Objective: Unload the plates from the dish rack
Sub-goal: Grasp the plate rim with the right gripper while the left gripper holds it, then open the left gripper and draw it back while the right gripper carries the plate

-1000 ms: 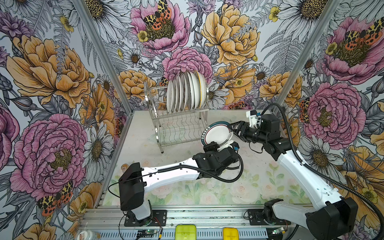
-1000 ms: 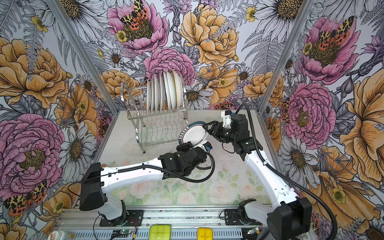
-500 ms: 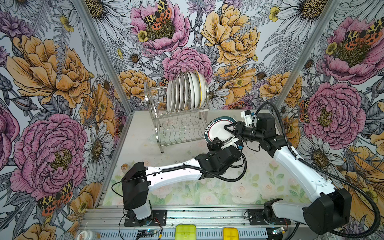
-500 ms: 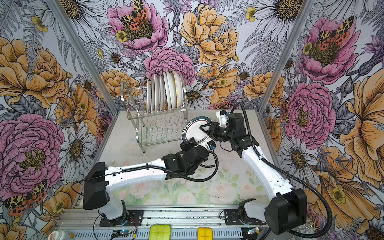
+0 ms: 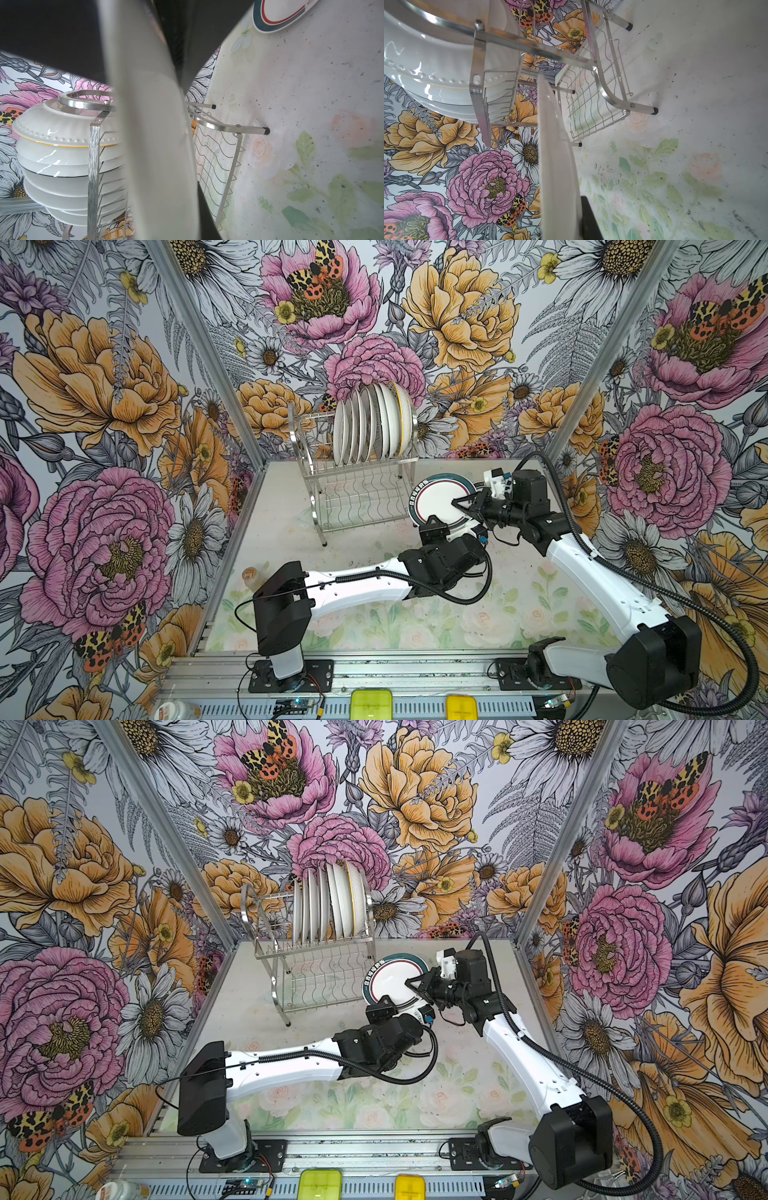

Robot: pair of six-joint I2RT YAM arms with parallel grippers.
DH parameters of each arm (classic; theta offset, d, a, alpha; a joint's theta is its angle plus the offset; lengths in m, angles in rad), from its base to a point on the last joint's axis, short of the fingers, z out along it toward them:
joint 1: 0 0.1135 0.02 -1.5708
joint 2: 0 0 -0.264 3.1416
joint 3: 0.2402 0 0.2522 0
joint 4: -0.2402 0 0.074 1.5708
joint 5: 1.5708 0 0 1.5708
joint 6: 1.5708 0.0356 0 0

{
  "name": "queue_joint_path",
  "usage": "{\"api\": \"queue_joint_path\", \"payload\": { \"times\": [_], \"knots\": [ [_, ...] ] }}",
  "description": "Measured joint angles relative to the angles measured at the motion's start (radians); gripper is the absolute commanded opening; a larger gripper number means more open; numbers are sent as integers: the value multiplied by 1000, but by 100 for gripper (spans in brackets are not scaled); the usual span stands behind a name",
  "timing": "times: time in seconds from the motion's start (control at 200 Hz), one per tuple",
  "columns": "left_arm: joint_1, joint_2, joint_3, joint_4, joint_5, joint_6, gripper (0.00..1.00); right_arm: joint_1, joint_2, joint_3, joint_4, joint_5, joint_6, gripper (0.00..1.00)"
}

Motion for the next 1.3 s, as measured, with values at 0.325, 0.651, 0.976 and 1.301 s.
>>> {"api": "queue_joint_path", "payload": {
  "times": [0.325,0.651,0.976,1.301],
  "knots": [
    [17,-1,6,-1,9,-66,43,-26,-13,-3,10,8,-55,0],
    [31,-26,21,-32,32,-151,58,-92,-29,-3,16,35,-101,0],
    [32,-70,43,-71,41,-209,69,-224,-49,25,14,66,-126,0],
    [69,-237,-5,-138,101,-351,75,-346,-57,59,12,97,-136,0]
  ]
}}
